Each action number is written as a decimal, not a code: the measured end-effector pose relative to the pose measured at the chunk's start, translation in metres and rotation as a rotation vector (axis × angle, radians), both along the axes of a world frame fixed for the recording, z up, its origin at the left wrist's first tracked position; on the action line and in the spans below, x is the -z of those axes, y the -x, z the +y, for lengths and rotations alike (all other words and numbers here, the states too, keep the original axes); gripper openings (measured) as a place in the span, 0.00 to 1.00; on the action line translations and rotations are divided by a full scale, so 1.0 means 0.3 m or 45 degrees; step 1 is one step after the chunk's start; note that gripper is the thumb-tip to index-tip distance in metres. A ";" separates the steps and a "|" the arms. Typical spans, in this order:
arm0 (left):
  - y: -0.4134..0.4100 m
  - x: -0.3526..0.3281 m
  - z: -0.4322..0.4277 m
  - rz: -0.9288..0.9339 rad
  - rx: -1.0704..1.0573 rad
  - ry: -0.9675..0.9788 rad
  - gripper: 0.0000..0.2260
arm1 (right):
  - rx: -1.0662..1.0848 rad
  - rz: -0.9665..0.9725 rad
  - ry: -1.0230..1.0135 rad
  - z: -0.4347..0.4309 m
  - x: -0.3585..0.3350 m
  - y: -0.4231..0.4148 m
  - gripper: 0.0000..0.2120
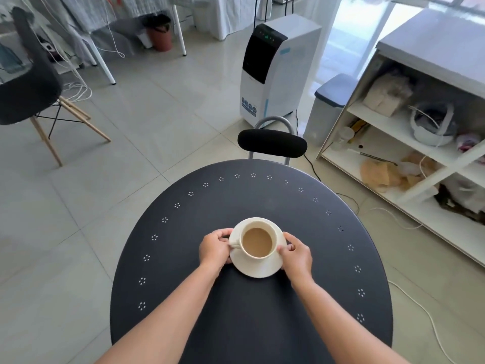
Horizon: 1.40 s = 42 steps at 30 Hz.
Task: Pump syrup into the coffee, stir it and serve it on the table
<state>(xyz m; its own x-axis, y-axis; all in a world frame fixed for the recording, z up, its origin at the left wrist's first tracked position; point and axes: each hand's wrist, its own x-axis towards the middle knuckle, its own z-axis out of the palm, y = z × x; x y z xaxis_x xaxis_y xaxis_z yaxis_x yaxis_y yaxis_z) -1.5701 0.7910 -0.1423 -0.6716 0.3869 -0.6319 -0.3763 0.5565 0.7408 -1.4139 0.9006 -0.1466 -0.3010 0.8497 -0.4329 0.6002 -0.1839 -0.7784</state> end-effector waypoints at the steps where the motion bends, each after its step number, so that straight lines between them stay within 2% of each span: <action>1: 0.007 0.003 0.002 0.009 0.003 0.016 0.17 | -0.008 -0.008 -0.005 0.004 0.002 0.008 0.17; 9: 0.054 0.022 0.010 0.061 0.012 0.080 0.16 | -0.087 -0.085 -0.019 0.030 0.015 0.064 0.15; 26: 0.070 0.028 -0.005 0.244 0.155 0.197 0.16 | -0.002 -0.134 -0.031 0.010 0.062 0.079 0.17; 38: 0.073 0.036 -0.054 0.159 0.202 0.035 0.19 | -0.070 -0.099 0.030 -0.003 0.031 0.034 0.23; 40: 0.057 0.037 -0.087 0.202 0.207 0.032 0.17 | -0.062 -0.082 0.050 -0.016 0.029 0.011 0.23; 42: 0.044 0.028 -0.115 0.345 0.236 0.129 0.16 | -0.030 -0.086 0.031 -0.026 0.019 -0.005 0.22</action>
